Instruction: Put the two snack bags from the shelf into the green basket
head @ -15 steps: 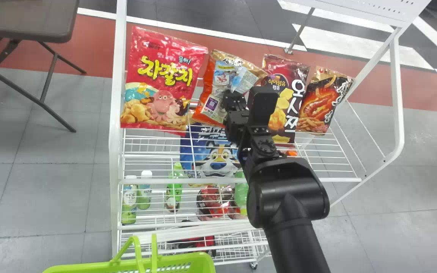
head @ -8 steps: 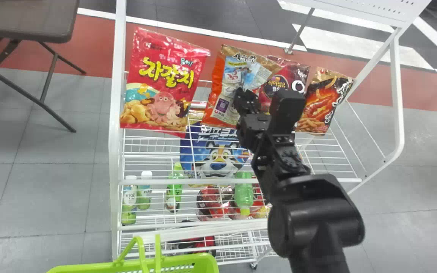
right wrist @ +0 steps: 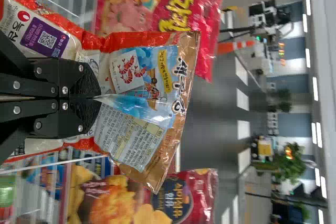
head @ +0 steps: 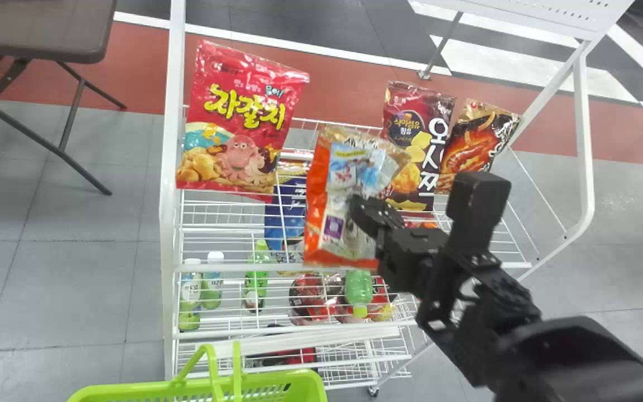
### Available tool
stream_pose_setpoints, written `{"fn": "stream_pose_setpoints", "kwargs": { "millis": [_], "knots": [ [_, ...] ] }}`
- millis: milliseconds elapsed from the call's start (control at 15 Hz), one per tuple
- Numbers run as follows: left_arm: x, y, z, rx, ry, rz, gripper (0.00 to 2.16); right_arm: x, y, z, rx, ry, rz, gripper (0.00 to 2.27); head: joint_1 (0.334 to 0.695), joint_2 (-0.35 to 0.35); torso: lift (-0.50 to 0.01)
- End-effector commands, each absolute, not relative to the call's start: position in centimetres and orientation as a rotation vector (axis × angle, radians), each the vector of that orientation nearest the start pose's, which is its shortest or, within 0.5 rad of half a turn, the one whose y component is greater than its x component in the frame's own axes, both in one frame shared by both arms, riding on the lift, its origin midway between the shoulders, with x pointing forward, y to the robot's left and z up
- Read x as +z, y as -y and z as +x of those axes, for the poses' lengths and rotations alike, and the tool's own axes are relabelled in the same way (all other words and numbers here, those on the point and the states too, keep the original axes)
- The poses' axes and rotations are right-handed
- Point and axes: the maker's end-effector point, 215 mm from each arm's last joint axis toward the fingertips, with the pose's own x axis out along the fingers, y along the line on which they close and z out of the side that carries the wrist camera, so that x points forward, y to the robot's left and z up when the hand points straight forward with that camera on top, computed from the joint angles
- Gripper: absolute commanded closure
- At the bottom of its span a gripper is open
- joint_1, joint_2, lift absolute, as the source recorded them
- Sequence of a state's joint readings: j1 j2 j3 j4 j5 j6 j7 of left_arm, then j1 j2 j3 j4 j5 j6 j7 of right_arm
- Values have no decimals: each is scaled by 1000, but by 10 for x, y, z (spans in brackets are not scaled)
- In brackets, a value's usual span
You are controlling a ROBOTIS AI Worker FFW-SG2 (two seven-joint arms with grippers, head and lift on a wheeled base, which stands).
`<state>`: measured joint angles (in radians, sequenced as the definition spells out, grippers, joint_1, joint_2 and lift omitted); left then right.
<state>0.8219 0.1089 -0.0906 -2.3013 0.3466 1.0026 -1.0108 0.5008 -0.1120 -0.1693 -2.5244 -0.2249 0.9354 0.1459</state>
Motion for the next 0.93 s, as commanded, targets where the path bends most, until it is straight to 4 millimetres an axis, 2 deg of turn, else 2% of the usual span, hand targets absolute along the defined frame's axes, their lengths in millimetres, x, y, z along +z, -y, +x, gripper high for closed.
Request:
{"fn": "stream_pose_setpoints", "kwargs": {
  "millis": [0, 333, 400, 600, 867],
  "knots": [
    [-406, 21, 121, -1181, -905, -798, 2142, -355, 241, 358, 198, -619, 101, 1986, 695, -350, -8],
    [-398, 22, 124, -1187, -889, -785, 2142, -399, 232, 263, 275, -948, 206, 1986, 695, -350, -8],
    [-397, 22, 124, -1187, -892, -786, 2142, -399, 231, 256, 285, -970, 215, 1986, 695, -350, -8],
    [-396, 22, 124, -1186, -894, -782, 2142, -385, 217, 258, 343, -940, 231, 1986, 695, -350, -8],
    [-393, 24, 125, -1190, -897, -776, 2142, -388, 174, 249, 446, -961, 255, 1986, 695, -350, -8]
  ]
}}
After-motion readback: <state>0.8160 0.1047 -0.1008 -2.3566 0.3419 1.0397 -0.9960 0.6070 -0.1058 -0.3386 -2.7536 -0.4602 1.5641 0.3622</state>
